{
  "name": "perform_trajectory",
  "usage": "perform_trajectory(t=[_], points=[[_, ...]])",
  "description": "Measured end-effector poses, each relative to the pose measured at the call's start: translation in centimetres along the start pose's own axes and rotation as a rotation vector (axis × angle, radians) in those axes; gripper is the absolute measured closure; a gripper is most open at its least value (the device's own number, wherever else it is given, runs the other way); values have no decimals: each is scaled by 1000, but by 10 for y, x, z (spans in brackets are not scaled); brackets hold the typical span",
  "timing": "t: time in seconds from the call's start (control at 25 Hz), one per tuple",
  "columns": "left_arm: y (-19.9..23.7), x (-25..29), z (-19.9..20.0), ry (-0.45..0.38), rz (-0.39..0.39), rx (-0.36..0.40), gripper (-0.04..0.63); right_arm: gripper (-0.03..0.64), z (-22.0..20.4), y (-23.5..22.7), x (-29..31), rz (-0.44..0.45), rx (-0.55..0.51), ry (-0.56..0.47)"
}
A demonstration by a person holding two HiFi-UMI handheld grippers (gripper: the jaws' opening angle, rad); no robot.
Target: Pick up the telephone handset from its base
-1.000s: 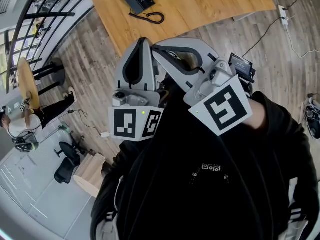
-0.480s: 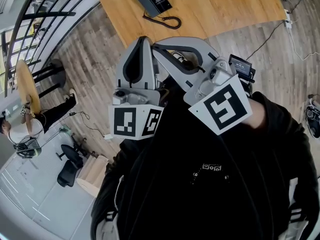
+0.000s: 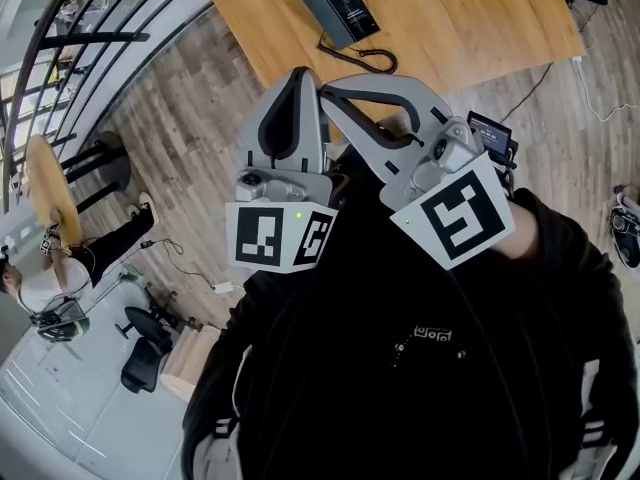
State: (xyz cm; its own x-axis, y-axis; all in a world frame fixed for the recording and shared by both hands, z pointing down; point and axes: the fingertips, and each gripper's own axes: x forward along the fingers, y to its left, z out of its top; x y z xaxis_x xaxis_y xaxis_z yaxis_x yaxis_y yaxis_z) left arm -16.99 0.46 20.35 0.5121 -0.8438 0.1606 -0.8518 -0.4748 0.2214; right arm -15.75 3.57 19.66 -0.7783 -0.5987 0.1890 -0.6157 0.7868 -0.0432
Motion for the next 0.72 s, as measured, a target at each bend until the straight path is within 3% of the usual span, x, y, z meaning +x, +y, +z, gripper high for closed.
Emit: perform_trajectory(t=[0.28,0.72], points=[[43,-5,0,1,-18,-40,591,598,2,10,43,-4,7,36],[54,-17,-10,-16,32,-102,591,598,-6,24,51,75,-15,85]])
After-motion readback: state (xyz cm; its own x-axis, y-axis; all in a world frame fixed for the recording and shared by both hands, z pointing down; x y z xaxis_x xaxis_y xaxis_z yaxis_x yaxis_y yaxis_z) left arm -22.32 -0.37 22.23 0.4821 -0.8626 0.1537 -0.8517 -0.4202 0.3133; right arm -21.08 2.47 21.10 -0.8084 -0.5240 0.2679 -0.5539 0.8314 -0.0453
